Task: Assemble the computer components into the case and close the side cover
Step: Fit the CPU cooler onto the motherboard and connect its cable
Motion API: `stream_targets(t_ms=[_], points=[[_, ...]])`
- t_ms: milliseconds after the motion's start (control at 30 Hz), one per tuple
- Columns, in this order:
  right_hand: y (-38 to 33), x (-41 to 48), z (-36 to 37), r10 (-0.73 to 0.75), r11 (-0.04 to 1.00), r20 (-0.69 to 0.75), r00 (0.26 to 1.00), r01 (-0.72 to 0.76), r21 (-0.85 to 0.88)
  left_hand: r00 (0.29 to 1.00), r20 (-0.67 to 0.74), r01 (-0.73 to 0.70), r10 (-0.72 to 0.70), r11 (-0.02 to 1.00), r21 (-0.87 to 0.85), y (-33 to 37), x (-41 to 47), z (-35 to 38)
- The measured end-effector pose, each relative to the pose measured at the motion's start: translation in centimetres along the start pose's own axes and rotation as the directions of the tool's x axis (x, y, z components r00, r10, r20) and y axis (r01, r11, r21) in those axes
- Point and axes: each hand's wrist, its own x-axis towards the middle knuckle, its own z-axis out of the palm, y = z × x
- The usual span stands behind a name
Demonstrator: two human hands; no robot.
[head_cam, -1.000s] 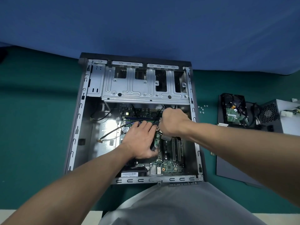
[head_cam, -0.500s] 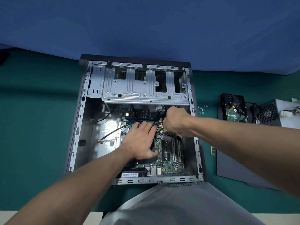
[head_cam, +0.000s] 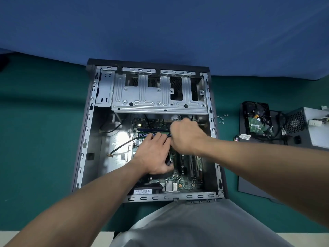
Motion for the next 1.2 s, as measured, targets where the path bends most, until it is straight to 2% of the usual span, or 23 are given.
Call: stream_targets(t_ms=[67,200,233,300,367,400,433,500,533,567,600,633,700,733,800,867,900,933,967,1033,1100,1133,1200], points=[[0.3,1.0,-0.6,0.154,0.968,0.076,0.985,-0.166,0.188,1.000,-0.014,-0.002,0.002,1.000,0.004,0.0,0.0,0.1],[0.0,-0.1,-1.4,-0.068,0.984,0.285,0.956,0.112,-0.139,1.000,-0.009,-0.012,0.012,1.000,0.003,0.0,0.0,0.2],[0.0,-0.4,-1.3,-0.153,0.929,0.268,0.951,0.231,-0.290,1.000,0.000,-0.009,0.009,1.000,0.003,0.0,0.0,0.1],[0.3,-0.8,-1.2,-0.439,0.647,0.193,0.878,0.458,-0.609,1.000,0.022,-0.011,0.010,1.000,0.013,0.0,0.0,0.1],[0.9,-0.7,-1.0,-0.592,0.467,0.211,0.778,0.544,-0.697,0.999,0.030,-0.013,0.012,1.000,0.019,0.0,0.0,0.1],[1.0,-0.6,-1.0,-0.584,0.508,0.210,0.784,0.554,-0.660,1.000,0.020,-0.012,0.011,1.000,0.020,0.0,0.0,0.0],[1.0,-0.6,-0.9,-0.532,0.638,0.170,0.829,0.525,-0.563,1.000,0.004,-0.012,0.012,1.000,0.022,0.0,0.0,0.0],[0.7,0.1,-1.3,-0.233,0.946,0.097,0.968,0.249,-0.209,1.000,-0.017,-0.014,0.015,1.000,0.025,0.0,0.0,0.0],[0.6,0.5,-1.4,-0.043,0.998,0.111,0.993,0.038,0.045,1.000,-0.016,-0.015,0.015,1.000,0.026,0.0,0.0,0.0],[0.6,0.9,-1.5,0.101,0.955,0.169,0.980,-0.144,0.259,1.000,-0.015,-0.014,0.015,1.000,0.028,0.0,0.0,0.1],[0.6,1.2,-1.7,0.171,0.910,0.241,0.955,-0.247,0.334,1.000,-0.017,-0.012,0.012,0.999,0.030,-0.1,0.0,0.2],[0.5,1.2,-2.1,0.155,0.928,0.301,0.941,-0.243,0.282,1.000,-0.019,-0.011,0.012,1.000,0.029,-0.1,0.0,0.2],[-0.1,0.1,-2.4,0.008,0.998,0.363,0.932,0.016,-0.062,1.000,-0.019,-0.015,0.015,1.000,0.022,-0.1,0.0,0.3],[-0.4,-0.4,-2.2,-0.100,0.925,0.339,0.935,0.213,-0.314,1.000,-0.014,-0.015,0.015,1.000,0.024,-0.1,0.0,0.3],[-0.3,-1.1,-1.8,-0.389,0.628,0.216,0.896,0.429,-0.649,1.000,0.007,-0.012,0.012,1.000,0.025,-0.1,0.0,0.3],[0.4,-1.1,-1.4,-0.565,0.461,0.194,0.802,0.502,-0.731,1.000,0.019,-0.014,0.014,1.000,0.025,0.0,0.0,0.3],[0.6,-1.0,-1.2,-0.588,0.456,0.195,0.785,0.521,-0.721,1.000,0.015,-0.014,0.014,1.000,0.026,0.0,0.0,0.3],[0.7,-0.9,-1.0,-0.561,0.545,0.171,0.810,0.517,-0.660,1.000,0.006,-0.012,0.011,1.000,0.023,0.0,0.0,0.3],[0.6,-0.7,-1.0,-0.478,0.711,0.120,0.870,0.464,-0.529,1.000,-0.003,-0.006,0.007,1.000,0.016,0.0,0.0,0.2],[0.6,0.3,-1.2,-0.187,0.973,0.063,0.980,0.194,-0.124,1.000,-0.018,-0.001,0.002,1.000,0.012,0.0,0.0,0.1],[1.0,1.3,-1.4,0.035,0.984,0.133,0.991,-0.058,0.169,1.000,-0.029,-0.005,0.005,1.000,0.009,0.0,0.0,0.2],[1.2,1.5,-1.6,0.060,0.982,0.185,0.981,-0.091,0.167,0.999,-0.034,-0.007,0.007,1.000,0.006,0.0,0.0,0.2],[1.2,0.9,-1.8,-0.017,1.000,0.253,0.967,0.022,-0.017,0.999,-0.042,-0.014,0.015,1.000,0.007,-0.1,0.0,0.3]])
